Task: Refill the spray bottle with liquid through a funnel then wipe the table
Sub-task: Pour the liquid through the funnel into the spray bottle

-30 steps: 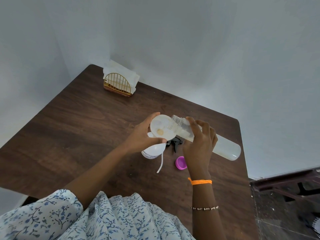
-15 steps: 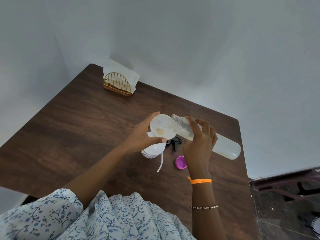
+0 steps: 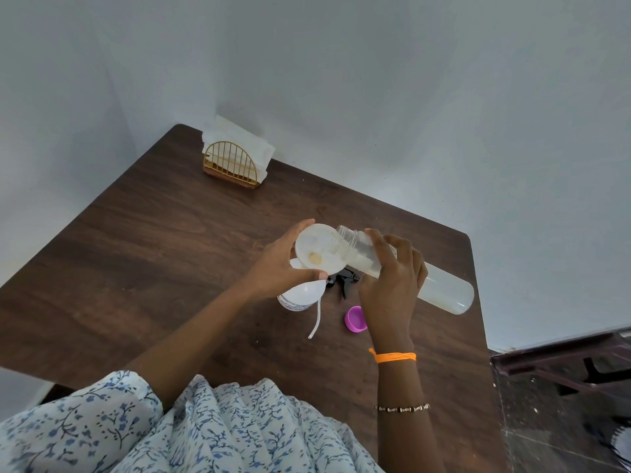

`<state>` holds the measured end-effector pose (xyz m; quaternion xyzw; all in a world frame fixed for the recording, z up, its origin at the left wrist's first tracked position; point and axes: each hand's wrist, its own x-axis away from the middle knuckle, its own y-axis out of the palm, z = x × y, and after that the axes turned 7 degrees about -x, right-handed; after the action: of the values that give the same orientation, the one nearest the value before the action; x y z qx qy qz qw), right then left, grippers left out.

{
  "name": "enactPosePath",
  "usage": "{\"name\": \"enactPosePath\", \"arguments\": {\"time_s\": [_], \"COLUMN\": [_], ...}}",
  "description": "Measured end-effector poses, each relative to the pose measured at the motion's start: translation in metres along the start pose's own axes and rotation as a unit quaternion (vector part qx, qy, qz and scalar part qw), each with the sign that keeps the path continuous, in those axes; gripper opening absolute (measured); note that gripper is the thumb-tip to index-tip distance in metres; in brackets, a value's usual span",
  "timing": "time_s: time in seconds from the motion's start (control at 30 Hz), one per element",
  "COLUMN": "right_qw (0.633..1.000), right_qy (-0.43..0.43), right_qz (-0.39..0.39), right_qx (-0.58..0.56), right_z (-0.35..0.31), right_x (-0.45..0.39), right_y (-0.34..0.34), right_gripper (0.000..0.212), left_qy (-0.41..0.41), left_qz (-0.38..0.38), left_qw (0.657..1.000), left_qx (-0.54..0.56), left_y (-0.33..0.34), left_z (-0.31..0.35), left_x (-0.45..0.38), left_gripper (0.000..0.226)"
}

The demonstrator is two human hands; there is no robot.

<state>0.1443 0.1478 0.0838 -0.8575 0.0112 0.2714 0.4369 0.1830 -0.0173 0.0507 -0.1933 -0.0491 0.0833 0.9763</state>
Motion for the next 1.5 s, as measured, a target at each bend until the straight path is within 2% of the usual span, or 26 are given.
{"name": "enactPosePath", "arguments": {"time_s": [1.5], "right_qw": [1.0], "right_qy": [-0.005], "right_qz": [0.0], "right_qx": [0.015], "right_z": [0.0026], "right_x": [-0.0007], "right_y": [0.001], "right_gripper": [0.069], "left_qy": [-0.009], "left_qz": [-0.01], "left_qw": [1.0], "left_qx": [0.005], "left_y": [-0.0008], "left_z": [-0.0037], "left_x": [-0.0006], "left_gripper": [0.091]}}
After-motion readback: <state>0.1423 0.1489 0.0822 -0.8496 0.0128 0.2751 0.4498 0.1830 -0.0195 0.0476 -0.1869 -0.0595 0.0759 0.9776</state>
